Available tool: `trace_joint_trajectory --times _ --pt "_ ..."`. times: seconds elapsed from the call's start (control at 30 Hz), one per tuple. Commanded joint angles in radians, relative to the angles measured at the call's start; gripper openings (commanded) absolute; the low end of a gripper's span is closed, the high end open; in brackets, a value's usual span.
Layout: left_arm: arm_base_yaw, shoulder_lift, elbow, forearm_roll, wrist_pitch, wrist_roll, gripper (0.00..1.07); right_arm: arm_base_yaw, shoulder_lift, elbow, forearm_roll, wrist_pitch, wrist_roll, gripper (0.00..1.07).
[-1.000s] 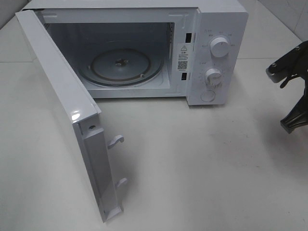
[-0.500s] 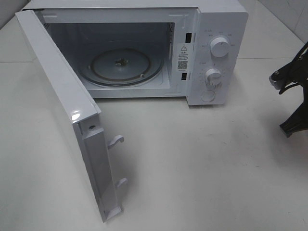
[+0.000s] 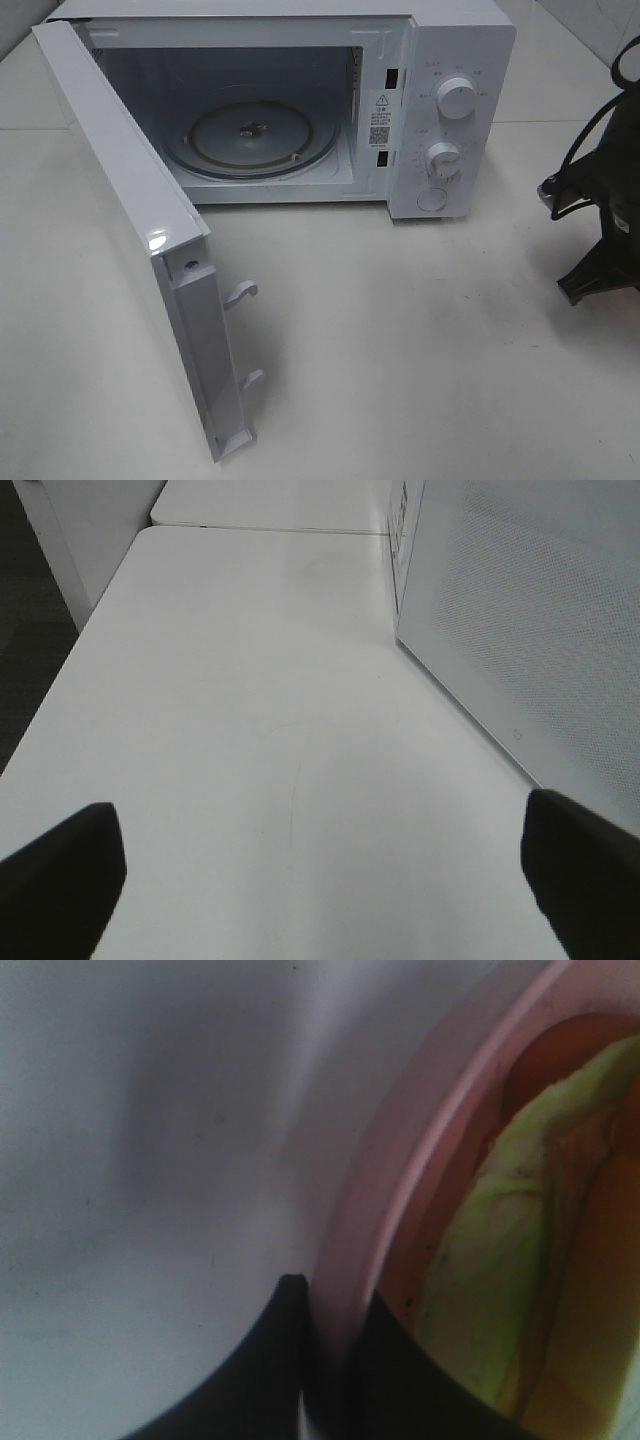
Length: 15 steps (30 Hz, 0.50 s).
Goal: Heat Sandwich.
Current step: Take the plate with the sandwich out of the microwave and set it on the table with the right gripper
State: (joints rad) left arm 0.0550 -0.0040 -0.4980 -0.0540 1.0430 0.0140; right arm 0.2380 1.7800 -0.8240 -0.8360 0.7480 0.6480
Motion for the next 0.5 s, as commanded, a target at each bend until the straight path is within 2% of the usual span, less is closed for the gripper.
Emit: trace_joint_trajectory --times 0.03,0.5 --pt "0.003 -0.028 0.003 -0.005 -0.008 0.0 1.01 -0.006 0.017 -0.006 -0.045 0.01 0.026 0.01" --pt "0.003 -0.028 0.003 -0.005 -0.008 0.0 1.01 -0.006 0.103 -0.002 -0.052 -0.054 0.053 0.01"
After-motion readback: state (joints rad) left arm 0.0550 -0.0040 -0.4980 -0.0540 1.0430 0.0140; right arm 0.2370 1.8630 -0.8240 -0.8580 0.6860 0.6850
